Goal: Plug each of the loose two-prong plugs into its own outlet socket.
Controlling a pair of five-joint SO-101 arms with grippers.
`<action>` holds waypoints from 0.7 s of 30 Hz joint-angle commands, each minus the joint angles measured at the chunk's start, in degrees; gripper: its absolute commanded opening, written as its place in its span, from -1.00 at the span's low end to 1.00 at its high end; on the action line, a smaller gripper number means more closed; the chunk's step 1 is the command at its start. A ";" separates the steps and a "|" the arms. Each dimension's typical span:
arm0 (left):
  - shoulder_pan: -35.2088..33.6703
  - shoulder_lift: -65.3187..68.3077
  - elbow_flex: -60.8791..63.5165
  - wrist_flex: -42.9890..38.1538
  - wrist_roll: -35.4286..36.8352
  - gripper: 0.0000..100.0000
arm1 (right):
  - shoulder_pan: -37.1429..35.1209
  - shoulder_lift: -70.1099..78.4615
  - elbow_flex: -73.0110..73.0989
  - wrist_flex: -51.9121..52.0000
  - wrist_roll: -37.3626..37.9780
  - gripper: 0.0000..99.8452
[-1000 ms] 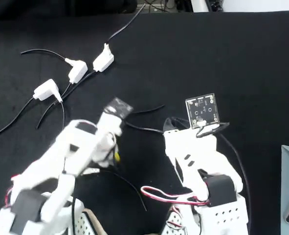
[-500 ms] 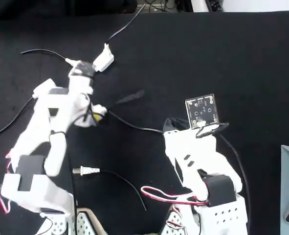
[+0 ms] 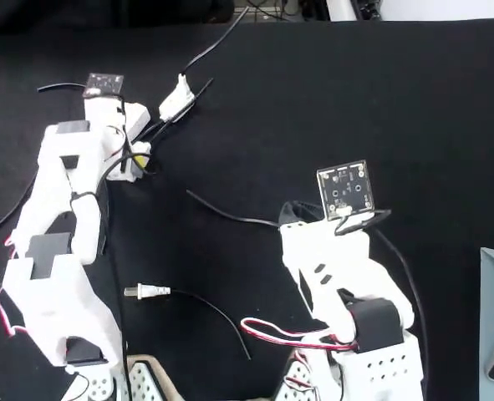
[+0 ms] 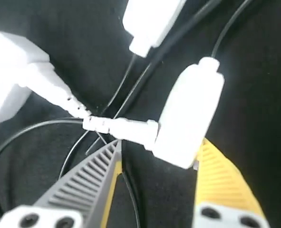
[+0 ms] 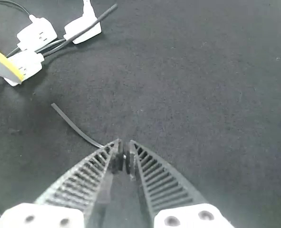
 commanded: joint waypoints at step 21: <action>9.63 -35.69 6.90 30.24 -7.82 -0.51 | 0.26 4.09 -0.40 -1.23 0.44 -0.96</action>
